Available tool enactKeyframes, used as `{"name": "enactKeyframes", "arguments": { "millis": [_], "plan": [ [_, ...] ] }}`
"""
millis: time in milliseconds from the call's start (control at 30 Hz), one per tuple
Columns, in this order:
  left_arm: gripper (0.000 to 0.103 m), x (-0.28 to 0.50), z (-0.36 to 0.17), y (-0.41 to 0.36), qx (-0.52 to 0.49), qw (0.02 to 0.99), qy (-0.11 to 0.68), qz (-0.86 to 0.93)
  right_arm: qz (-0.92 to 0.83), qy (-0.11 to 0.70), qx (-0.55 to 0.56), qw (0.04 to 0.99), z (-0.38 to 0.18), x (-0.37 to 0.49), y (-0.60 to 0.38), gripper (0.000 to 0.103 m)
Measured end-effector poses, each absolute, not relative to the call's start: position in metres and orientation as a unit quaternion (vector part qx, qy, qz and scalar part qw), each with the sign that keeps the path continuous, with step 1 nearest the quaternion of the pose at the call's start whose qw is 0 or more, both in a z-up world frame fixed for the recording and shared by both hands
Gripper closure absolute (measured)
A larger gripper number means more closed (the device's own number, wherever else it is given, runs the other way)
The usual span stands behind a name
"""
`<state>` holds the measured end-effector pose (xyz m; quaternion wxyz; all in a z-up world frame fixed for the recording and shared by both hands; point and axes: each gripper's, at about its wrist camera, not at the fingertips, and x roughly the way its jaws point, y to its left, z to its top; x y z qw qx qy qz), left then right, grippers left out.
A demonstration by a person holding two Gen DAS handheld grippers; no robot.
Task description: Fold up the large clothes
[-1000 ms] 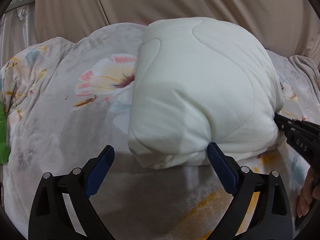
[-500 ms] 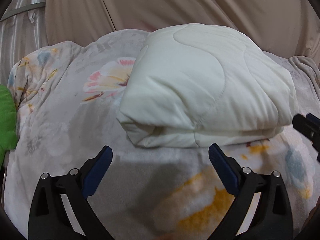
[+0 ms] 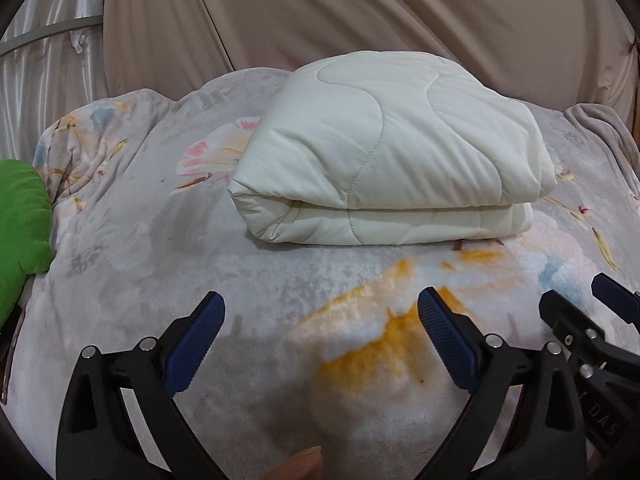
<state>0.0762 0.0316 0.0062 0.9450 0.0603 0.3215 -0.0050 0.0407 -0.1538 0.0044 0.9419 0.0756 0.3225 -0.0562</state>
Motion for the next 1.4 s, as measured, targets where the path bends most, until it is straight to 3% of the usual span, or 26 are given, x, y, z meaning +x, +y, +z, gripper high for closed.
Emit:
{"name": "enactKeyframes", "arguments": {
  "millis": [1400],
  "plan": [
    [0.009,0.073,0.001,0.036,0.075,0.943,0.323,0.009,-0.089,0.325,0.047,0.94,0.0,0.037,-0.137,0.033]
  ]
}}
